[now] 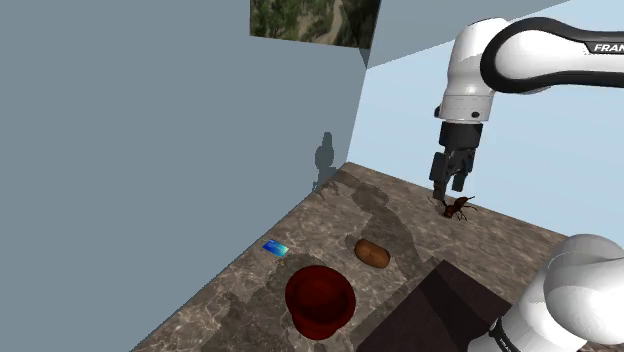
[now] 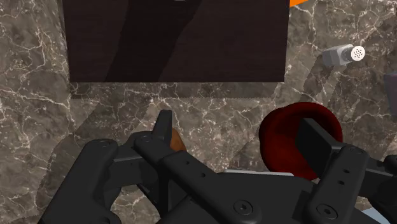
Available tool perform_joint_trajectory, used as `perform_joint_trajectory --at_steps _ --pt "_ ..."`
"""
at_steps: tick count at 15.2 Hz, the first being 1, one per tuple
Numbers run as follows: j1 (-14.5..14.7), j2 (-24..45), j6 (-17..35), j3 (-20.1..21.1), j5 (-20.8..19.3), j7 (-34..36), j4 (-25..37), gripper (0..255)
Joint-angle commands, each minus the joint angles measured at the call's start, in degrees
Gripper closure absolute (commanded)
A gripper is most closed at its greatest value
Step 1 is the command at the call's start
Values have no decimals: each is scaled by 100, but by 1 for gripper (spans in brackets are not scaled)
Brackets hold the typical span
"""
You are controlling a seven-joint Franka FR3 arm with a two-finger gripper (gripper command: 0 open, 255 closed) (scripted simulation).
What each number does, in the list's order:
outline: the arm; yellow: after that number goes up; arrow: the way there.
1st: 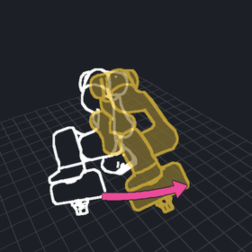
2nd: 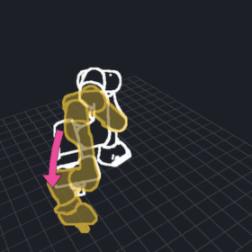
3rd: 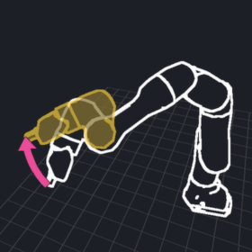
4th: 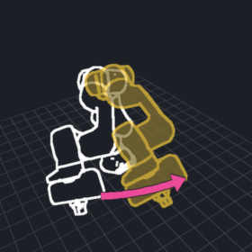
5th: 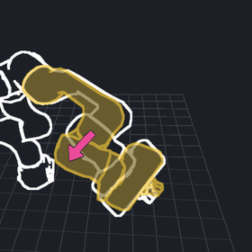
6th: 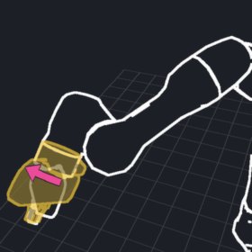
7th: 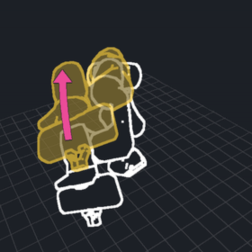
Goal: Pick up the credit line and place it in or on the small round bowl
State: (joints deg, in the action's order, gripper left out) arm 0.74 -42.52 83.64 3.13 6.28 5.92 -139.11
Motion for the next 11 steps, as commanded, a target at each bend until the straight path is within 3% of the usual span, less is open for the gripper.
perform_joint_trajectory --at_steps 1,11 --pt "0 0 0 0 0 0 0 0" --pt "163 1820 1941 279 3 -300 -7 0"
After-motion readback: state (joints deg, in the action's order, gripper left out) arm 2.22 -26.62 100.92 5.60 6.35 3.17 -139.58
